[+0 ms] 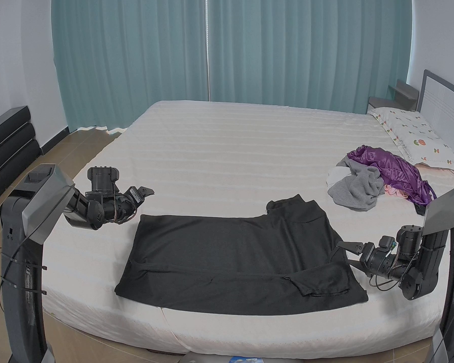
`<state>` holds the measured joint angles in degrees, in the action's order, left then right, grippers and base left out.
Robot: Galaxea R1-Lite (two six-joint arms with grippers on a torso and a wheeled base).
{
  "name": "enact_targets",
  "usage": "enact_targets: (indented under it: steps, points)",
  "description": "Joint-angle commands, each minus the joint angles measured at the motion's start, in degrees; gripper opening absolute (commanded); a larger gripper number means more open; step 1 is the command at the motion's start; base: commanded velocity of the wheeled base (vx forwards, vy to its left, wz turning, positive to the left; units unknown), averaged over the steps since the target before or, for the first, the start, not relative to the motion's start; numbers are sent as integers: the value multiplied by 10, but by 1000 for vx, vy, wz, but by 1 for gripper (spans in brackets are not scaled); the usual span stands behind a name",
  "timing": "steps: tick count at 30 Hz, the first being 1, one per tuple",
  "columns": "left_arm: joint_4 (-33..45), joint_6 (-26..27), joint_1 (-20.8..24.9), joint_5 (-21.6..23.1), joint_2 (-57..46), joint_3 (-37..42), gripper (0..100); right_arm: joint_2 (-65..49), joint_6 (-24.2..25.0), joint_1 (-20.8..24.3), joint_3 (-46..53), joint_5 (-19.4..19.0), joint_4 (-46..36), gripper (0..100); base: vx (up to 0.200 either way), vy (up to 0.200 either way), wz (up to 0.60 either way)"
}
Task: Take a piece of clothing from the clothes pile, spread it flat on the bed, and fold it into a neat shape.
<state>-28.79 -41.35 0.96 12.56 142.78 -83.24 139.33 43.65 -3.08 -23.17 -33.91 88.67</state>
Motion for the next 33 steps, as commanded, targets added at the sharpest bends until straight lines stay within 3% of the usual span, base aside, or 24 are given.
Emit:
enact_targets:
  steps: [1, 27, 28, 33]
  points:
    - [0, -1, -3, 1, 39, -19, 100, 6, -1, 2, 1, 5, 0, 100, 0, 0, 0]
    - [5, 0, 5, -6, 114, -105, 100, 6, -1, 3, 3, 7, 0, 100, 0, 0, 0]
    - [5, 0, 5, -6, 115, -105, 0, 6, -1, 3, 3, 7, 0, 100, 0, 0, 0]
    - [4, 0, 4, -8, 117, -108, 0, 6, -2, 3, 3, 7, 0, 100, 0, 0, 0]
